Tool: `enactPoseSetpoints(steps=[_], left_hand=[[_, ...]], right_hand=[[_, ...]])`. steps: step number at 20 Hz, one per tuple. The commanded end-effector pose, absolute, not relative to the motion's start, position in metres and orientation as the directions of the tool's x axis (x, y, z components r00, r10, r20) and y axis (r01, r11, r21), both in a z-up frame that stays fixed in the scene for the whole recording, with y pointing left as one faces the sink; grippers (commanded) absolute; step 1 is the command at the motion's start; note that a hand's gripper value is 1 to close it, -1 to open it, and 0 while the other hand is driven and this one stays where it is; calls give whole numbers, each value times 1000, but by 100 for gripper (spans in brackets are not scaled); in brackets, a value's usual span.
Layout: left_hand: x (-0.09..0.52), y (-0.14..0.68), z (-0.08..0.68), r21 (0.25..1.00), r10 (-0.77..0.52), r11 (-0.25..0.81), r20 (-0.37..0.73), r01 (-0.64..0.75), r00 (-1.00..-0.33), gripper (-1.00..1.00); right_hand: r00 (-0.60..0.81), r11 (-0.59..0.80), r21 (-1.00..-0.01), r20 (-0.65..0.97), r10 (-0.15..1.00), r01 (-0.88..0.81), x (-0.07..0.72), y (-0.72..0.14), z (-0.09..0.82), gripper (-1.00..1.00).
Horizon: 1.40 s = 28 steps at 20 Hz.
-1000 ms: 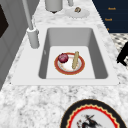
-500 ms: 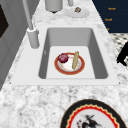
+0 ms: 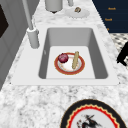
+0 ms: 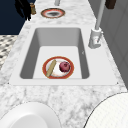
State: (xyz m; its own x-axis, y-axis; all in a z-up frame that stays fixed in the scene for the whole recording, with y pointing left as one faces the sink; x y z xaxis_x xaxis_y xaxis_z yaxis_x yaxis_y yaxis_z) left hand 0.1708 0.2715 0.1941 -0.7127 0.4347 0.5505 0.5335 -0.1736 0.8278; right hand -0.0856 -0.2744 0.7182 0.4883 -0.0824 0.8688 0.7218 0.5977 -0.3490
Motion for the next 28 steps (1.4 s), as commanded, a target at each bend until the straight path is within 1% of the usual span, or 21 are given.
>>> enactPoseSetpoints(steps=[1, 8, 15, 16, 17, 21, 28], left_hand=[[171, 272, 194, 828, 435, -174, 551, 534, -713, 0], [171, 272, 194, 828, 435, -174, 551, 534, -713, 0], [171, 272, 194, 828, 435, -174, 551, 534, -713, 0], [171, 272, 194, 828, 435, -174, 551, 534, -713, 0], [171, 272, 194, 828, 435, -174, 551, 534, -713, 0], [171, 272, 194, 828, 435, -174, 551, 534, -713, 0], [171, 272, 194, 828, 435, -174, 551, 534, -713, 0]], right_hand=[[413, 557, -270, 899, -147, 785, -87, -274, 738, -100], [365, 499, -223, 908, -205, 837, -88, -268, 769, -100], [311, 434, -169, 908, -280, 885, -69, -268, 788, -100], [311, 432, -167, 906, -287, 886, -64, -267, 789, -100], [343, 455, -191, 896, -281, 870, -48, -262, 788, -100], [353, 445, -191, 881, -315, 875, -19, -265, 791, -100], [393, 521, -220, 886, -248, 825, 27, -269, 792, -100]])
